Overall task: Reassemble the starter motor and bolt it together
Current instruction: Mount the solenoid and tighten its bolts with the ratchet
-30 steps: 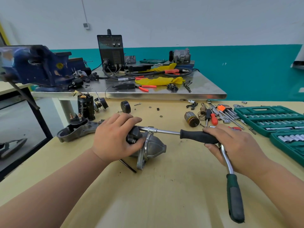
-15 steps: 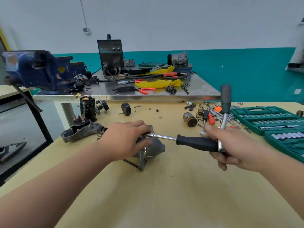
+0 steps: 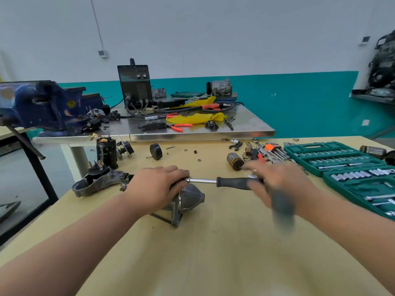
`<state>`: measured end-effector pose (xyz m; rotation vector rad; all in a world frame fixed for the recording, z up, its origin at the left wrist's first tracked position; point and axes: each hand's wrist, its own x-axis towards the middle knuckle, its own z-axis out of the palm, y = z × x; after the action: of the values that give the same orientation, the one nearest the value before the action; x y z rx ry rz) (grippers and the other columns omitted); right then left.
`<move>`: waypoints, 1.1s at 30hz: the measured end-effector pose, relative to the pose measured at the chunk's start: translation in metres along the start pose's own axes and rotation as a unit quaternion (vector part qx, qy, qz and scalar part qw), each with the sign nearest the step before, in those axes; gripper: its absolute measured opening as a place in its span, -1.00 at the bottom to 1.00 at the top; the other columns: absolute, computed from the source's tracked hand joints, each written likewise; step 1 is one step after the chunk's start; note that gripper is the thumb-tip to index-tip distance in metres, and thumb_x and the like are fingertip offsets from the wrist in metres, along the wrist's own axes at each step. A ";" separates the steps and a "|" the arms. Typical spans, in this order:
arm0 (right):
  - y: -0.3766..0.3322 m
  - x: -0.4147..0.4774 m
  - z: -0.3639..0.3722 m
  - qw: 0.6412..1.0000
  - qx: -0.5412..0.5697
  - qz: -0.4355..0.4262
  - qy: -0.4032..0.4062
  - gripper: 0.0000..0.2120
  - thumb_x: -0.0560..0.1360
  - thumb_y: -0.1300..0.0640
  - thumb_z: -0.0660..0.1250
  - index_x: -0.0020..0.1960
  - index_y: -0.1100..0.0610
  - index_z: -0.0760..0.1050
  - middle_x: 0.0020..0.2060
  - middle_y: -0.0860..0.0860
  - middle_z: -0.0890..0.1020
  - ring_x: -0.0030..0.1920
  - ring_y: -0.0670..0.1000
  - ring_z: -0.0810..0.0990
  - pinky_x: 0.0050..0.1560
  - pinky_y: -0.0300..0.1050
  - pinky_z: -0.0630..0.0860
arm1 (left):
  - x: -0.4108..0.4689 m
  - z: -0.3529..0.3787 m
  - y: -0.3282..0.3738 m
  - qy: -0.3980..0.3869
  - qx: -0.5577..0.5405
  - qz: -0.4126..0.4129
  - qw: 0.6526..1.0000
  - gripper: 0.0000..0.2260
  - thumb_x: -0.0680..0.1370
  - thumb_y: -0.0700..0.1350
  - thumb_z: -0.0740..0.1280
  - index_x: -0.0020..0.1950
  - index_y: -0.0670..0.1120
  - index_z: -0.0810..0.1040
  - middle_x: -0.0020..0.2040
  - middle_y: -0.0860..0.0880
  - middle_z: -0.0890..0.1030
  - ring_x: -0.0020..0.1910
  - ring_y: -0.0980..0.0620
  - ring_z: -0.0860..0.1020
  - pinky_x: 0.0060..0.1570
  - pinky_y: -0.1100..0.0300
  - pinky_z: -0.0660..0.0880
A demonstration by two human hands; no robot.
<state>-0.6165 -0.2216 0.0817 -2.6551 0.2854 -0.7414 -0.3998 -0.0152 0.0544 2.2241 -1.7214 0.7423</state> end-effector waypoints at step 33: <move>0.013 0.007 0.011 0.939 -0.230 -0.247 0.061 -0.62 0.53 -0.04 0.13 0.03 0.15 0.65 -0.23 0.03 0.69 -0.31 0.06 0.64 -0.35 -0.06 0.57 | -0.001 0.005 0.003 0.055 0.020 -0.042 0.997 -0.64 0.58 0.26 0.17 0.10 0.08 0.63 -0.10 0.16 0.55 -0.17 0.08 0.56 -0.46 0.32 0.14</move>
<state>-0.6059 -0.2326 0.0706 -3.1757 -0.2251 -1.1092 -0.4011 -0.0175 0.0489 2.2219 -1.5656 0.8678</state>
